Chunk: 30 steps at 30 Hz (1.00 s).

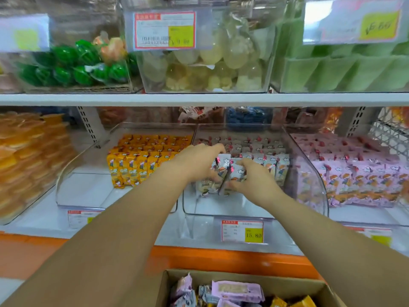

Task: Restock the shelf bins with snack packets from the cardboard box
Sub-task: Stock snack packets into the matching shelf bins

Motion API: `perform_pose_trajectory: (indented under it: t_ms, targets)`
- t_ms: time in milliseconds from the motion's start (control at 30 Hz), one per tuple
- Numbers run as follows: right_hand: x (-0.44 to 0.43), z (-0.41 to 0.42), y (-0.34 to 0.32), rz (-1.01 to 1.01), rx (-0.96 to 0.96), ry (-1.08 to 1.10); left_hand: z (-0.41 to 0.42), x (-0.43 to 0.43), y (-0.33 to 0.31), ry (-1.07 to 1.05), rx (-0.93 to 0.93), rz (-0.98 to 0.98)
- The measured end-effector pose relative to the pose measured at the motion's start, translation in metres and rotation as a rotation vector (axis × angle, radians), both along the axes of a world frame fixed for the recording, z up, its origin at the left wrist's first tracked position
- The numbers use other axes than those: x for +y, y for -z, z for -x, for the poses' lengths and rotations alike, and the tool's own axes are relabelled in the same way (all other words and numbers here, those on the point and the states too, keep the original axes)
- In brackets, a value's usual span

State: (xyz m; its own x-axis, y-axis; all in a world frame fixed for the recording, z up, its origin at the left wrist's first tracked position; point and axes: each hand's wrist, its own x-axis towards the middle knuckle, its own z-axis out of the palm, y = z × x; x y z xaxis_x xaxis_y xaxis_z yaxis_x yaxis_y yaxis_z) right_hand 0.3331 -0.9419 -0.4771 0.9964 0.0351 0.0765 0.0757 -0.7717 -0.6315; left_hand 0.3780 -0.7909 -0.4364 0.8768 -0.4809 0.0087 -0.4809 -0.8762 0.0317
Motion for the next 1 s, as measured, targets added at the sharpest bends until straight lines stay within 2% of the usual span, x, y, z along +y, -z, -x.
perform_pose_trajectory:
  t_ms: [200,367,467,600,733,1000]
  targets:
    - [0.002,-0.027,0.016,-0.002,0.002,0.046,-0.024,-0.007,0.012,0.038,-0.143,-0.334]
    - [0.004,-0.036,0.021,-0.046,-0.058,0.082,-0.030,-0.007,0.020,0.021,-0.365,-0.390]
    - [0.006,-0.037,0.022,-0.056,-0.100,0.088,-0.030,-0.006,0.022,0.000,-0.397,-0.391]
    - [0.005,-0.035,0.019,0.017,-0.099,0.072,-0.019,-0.003,0.018,-0.025,-0.351,-0.325]
    - [-0.002,-0.024,0.013,-0.002,-0.079,0.092,0.002,0.000,0.013,-0.048,-0.333,-0.211]
    - [-0.012,0.018,-0.004,0.003,-0.108,0.057,0.079,0.009,0.027,-0.079,-0.391,0.224]
